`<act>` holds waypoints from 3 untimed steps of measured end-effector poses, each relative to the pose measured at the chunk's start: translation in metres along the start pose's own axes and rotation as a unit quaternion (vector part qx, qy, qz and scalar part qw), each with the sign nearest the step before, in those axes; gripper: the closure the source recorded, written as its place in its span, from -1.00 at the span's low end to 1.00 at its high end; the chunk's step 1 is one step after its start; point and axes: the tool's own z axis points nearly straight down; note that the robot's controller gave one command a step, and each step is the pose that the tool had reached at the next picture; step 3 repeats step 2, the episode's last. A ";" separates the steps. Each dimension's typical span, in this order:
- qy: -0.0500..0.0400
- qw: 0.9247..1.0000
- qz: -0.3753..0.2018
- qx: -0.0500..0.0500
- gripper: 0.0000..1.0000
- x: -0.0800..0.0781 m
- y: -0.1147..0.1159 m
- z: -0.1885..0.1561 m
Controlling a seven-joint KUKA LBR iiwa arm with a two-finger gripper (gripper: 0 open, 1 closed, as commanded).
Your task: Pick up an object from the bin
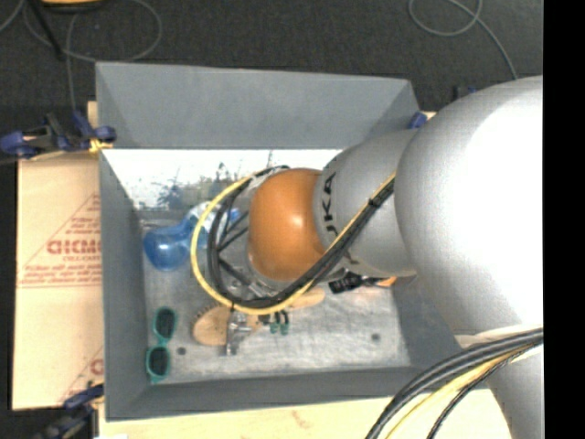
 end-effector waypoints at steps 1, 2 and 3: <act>0.000 1.000 0.000 0.000 1.00 0.000 0.000 0.000; -0.003 1.000 -0.019 0.001 1.00 -0.025 0.011 -0.187; -0.003 1.000 -0.019 0.001 1.00 -0.025 0.011 -0.187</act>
Offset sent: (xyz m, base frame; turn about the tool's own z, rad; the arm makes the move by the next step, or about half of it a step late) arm 0.0213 0.0108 0.1821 -0.0401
